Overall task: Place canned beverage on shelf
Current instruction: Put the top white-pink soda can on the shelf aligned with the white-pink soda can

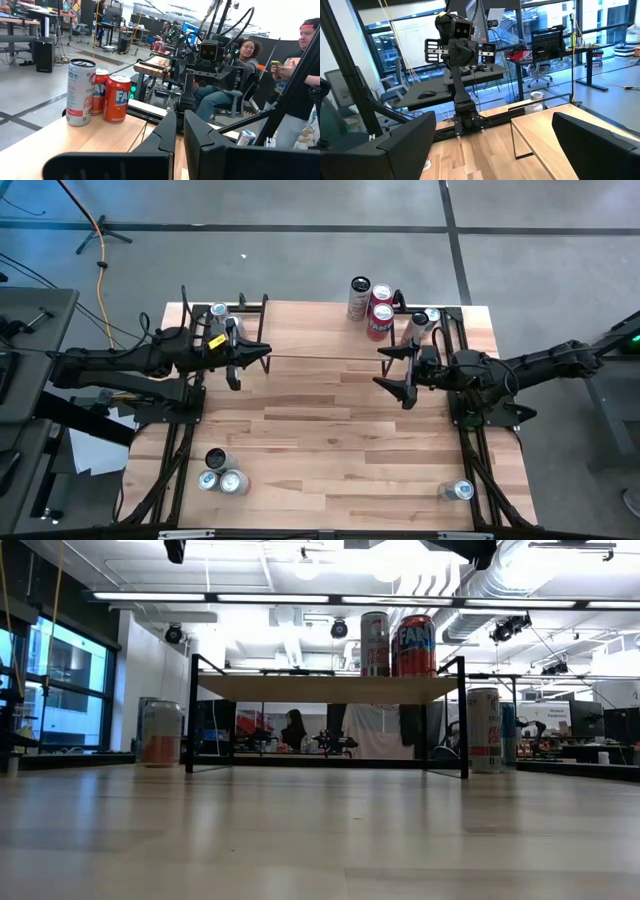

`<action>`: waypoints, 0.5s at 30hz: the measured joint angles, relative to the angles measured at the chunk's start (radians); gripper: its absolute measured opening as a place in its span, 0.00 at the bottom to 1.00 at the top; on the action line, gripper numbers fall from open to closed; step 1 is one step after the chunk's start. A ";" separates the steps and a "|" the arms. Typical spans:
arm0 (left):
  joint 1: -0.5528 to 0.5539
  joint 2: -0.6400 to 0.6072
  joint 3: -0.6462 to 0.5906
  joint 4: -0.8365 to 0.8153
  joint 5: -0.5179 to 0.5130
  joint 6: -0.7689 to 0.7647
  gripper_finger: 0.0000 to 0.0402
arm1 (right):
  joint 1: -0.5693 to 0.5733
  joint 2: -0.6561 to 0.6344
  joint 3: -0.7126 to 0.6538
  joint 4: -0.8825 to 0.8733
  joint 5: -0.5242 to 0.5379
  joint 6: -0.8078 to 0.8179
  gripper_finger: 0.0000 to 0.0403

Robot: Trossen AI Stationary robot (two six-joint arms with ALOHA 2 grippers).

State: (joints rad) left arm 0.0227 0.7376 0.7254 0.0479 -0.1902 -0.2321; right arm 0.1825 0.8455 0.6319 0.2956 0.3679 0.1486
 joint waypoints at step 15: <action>0.000 0.000 0.000 0.001 0.000 0.000 0.00 | 0.001 0.000 0.001 0.017 -0.003 0.199 0.96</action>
State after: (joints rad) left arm 0.0227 0.7372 0.7255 0.0486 -0.1902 -0.2326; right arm 0.1837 0.8455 0.6327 0.3124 0.3649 0.3478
